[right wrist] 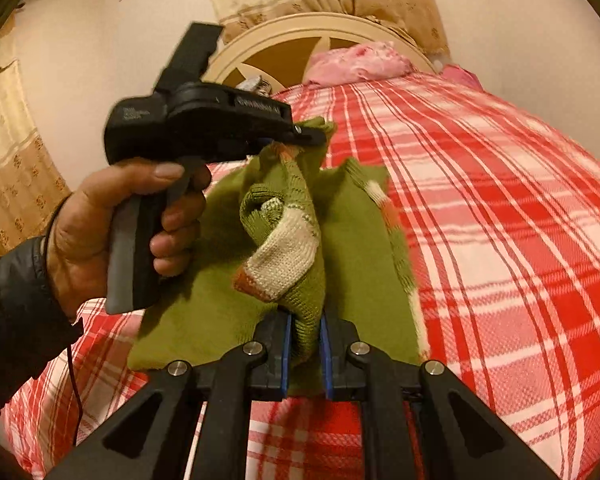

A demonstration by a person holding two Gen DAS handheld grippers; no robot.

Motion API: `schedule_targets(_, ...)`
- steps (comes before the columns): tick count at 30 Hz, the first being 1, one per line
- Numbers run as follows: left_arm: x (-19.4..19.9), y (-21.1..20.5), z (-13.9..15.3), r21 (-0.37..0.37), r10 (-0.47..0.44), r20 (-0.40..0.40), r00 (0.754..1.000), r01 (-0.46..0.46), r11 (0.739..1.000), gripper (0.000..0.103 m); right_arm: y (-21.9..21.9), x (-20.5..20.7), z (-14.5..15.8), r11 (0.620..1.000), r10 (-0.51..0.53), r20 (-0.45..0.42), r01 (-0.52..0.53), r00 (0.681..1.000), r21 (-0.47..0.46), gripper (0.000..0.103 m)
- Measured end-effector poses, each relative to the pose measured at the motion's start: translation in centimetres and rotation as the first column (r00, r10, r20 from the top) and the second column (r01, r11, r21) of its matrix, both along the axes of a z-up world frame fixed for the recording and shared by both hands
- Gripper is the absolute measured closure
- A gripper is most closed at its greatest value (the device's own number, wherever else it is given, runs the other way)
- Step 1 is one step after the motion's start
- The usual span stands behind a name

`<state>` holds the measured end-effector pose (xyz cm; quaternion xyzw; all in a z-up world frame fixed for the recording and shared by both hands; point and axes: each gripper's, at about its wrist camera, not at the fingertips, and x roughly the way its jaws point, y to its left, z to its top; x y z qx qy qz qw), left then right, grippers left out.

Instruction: Fold small clothes

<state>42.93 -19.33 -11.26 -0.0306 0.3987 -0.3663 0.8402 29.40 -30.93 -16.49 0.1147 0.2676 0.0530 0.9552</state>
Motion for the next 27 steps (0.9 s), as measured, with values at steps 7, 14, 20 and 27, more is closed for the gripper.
schedule_targets(7, -3.7, 1.4, 2.4, 0.030, -0.047, 0.141, 0.989, 0.043, 0.999, 0.085, -2.5, -1.1, -1.3, 0.997, -0.046, -0.033, 0.048, 0.998, 0.066, 0.091)
schedule_targets(14, -7.5, 7.9, 0.6, 0.098, 0.041, 0.198, 0.979, -0.062, 0.993, 0.039, -4.2, -3.2, 1.2, 0.991, -0.046, 0.030, 0.042, 0.998, 0.125, 0.026)
schedule_targets(20, -10.5, 10.5, -1.5, 0.093, 0.083, 0.201, 0.976, -0.103, 0.990, 0.029, -4.5, 0.7, 4.9, 0.995, -0.011, 0.050, 0.006, 0.999, 0.104, 0.026)
schedule_targets(27, -11.0, 10.9, -4.7, 0.107, 0.107, 0.160, 0.981, -0.125, 0.986, 0.027, -3.2, 10.3, 2.7, 0.995, 0.080, -0.148, -0.070, 0.986, 0.076, 0.064)
